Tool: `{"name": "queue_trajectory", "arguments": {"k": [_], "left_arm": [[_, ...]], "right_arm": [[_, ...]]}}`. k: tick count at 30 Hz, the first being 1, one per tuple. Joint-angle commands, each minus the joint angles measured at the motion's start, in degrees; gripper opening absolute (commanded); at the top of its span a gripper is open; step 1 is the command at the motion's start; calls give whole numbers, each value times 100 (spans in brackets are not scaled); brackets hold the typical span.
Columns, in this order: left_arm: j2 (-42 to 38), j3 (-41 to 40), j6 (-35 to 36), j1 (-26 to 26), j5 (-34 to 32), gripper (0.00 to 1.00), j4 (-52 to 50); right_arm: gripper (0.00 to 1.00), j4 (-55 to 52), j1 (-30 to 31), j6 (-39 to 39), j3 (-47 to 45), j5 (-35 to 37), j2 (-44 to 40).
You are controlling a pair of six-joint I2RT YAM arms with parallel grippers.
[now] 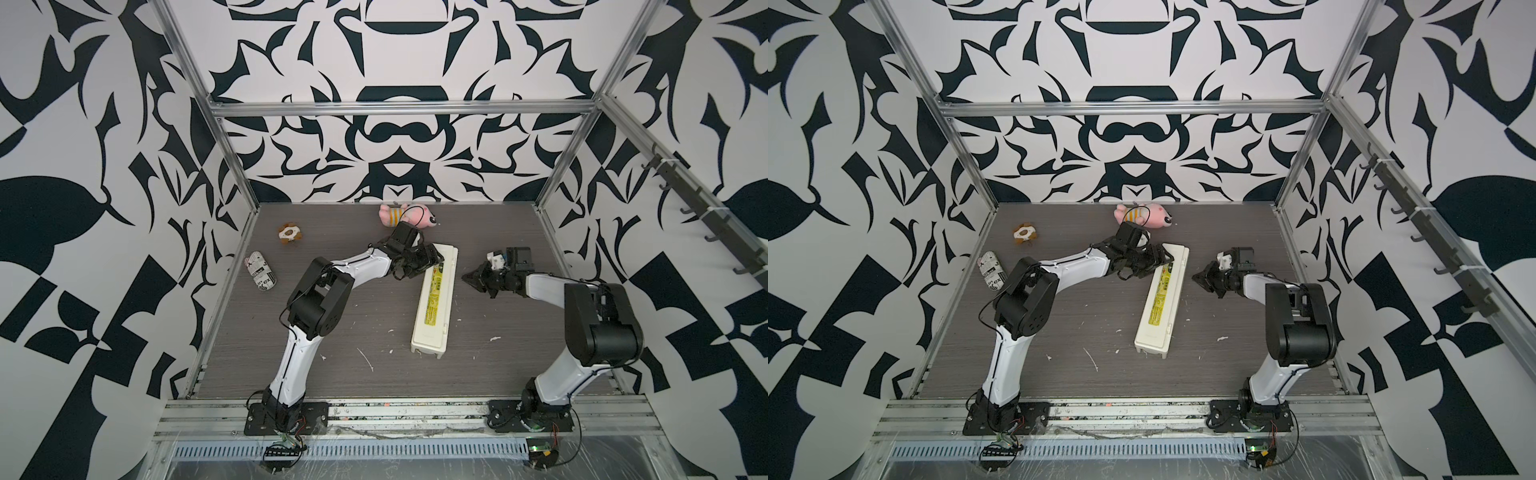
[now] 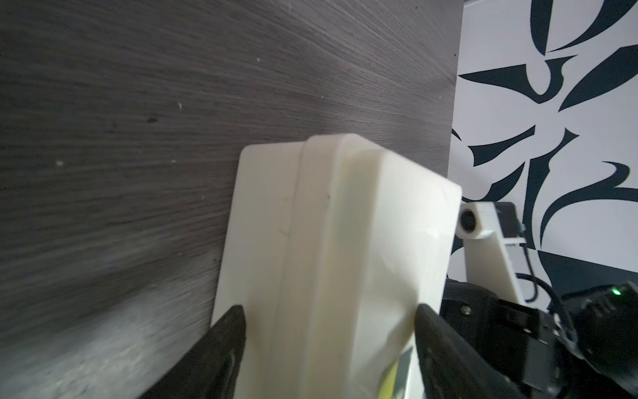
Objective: Put plastic wrap rolls into dispensers
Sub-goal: Close the lid on the plastic wrap cutting box.
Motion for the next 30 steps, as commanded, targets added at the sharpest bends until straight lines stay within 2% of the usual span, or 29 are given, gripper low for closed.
{"name": "queue_trajectory", "arguments": {"k": [1,4,11,14,18,19,21,22,25,27,30], "left_arm": [[388,-337,126,-128,-19,83,-1207],[325,-327,144,-143,32,90,-1135],[378,-329,154,-154,-96,89,-1275],[386,-368,205,-154,-444,88,-1552],[399,-762,79,-137,-538,80,-1454],[412,-882,5,-136,-486,78,-1334],[428,-1027,-89,-136,-427,77,-1157],[430,-1060,-116,-141,-428,76,-1112],[406,-1171,-192,-132,-384,76,-974],[399,-1208,-188,-128,-383,76,-957],[375,-1248,-190,-127,-312,76,-862]], "right_arm": [[8,829,333,259,17,-93,156],[8,1244,526,406,202,-323,448],[8,2241,577,895,506,-887,879],[8,1628,539,574,716,-809,812],[9,-215,418,-497,1061,-10,329],[11,-705,413,-780,1151,309,151],[16,-992,383,-982,1150,544,-192],[24,-950,372,-960,1106,471,-344],[42,-791,378,-782,1039,135,-524],[44,-581,413,-593,944,-38,-473],[43,-481,607,-534,858,111,-288]]}}
